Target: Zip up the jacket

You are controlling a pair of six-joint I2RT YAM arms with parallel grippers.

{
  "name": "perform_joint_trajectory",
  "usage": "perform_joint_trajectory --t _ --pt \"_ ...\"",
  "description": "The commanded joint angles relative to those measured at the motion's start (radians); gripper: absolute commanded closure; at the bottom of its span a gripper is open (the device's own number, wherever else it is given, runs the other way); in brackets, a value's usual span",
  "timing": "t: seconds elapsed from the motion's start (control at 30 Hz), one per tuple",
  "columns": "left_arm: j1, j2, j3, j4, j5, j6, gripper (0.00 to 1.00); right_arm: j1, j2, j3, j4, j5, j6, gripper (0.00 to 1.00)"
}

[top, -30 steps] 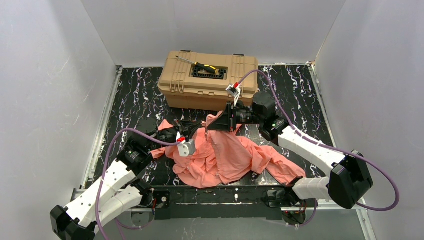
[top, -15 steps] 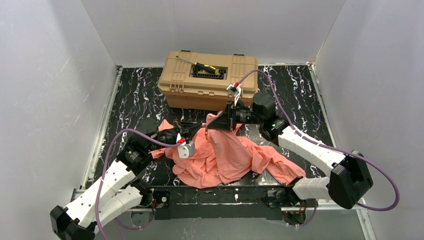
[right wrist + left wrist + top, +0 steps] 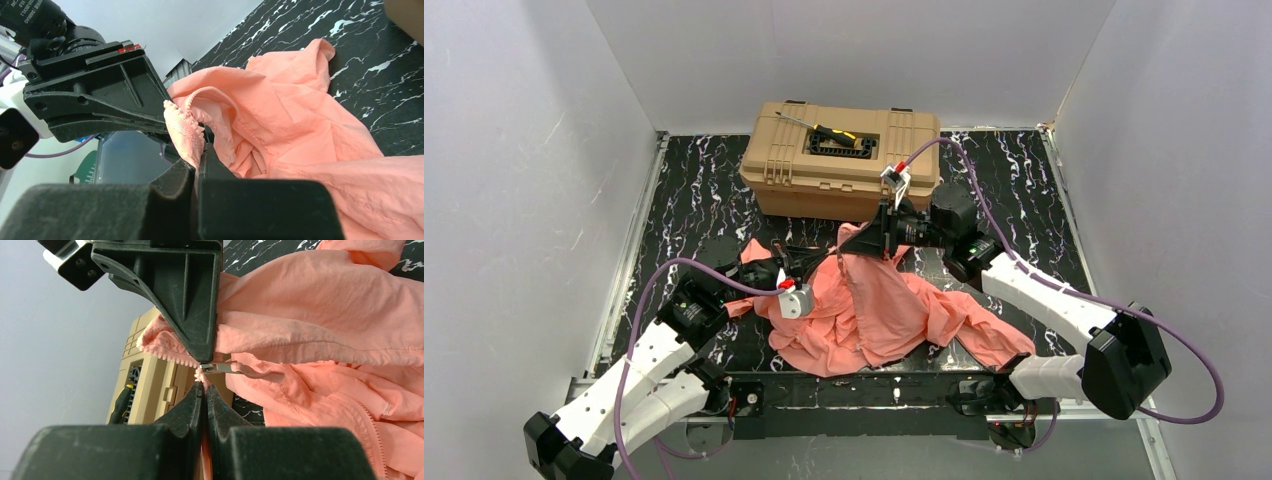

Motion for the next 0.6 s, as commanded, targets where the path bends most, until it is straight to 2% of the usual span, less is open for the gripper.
perform_joint_trajectory --t 0.0,0.27,0.57 --pt "0.000 -0.015 0.020 -0.014 0.041 0.000 1.00 -0.010 -0.041 -0.009 0.062 0.044 -0.004 0.99" --pt "0.002 -0.013 0.027 -0.018 0.054 -0.019 1.00 -0.010 -0.038 0.002 0.076 -0.002 -0.002 0.99" --pt "0.001 -0.009 0.030 0.010 -0.003 -0.060 1.00 -0.010 -0.061 -0.039 0.040 -0.082 -0.021 0.99"
